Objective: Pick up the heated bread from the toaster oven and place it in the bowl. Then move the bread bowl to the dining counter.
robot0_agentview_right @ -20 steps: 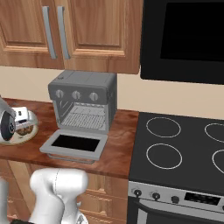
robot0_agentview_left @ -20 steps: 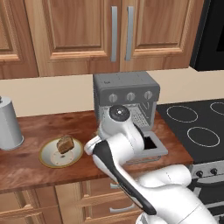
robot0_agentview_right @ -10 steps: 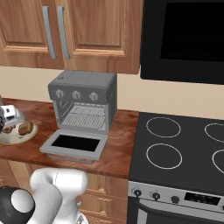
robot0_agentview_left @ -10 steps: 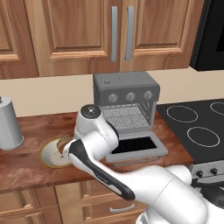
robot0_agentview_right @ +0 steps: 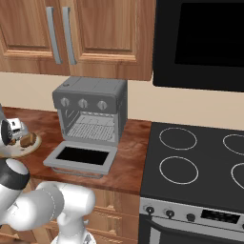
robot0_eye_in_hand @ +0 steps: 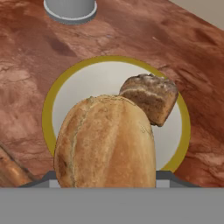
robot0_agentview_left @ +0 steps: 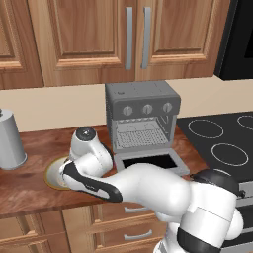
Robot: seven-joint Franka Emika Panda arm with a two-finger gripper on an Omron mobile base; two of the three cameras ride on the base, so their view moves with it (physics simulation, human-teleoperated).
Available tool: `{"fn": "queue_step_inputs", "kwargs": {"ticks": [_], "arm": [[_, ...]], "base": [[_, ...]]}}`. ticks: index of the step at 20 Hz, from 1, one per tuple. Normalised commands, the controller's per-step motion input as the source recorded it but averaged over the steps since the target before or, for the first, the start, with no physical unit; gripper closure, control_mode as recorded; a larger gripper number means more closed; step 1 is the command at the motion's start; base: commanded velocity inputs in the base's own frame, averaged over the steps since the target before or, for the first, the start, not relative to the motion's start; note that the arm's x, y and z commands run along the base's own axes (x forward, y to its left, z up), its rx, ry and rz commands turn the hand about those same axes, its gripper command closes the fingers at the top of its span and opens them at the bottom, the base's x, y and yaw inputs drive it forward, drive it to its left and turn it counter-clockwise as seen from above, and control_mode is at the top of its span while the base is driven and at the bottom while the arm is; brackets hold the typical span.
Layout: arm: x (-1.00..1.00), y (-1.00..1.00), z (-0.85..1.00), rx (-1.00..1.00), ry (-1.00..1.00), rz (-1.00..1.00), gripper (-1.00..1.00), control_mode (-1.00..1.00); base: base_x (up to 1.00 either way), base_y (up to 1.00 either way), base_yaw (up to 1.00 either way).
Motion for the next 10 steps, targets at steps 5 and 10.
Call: {"fn": "queue_step_inputs", "kwargs": {"ticks": [5,10], "arm": [[0.33,0.3,-0.11,0.0,0.06,0.0,-1.0,-1.0],[0.04,0.17,-0.03,0.0,0.03,-0.06,-1.0,-1.0]], "base": [[0.0,0.0,0.0],[0.0,0.0,0.0]]}}
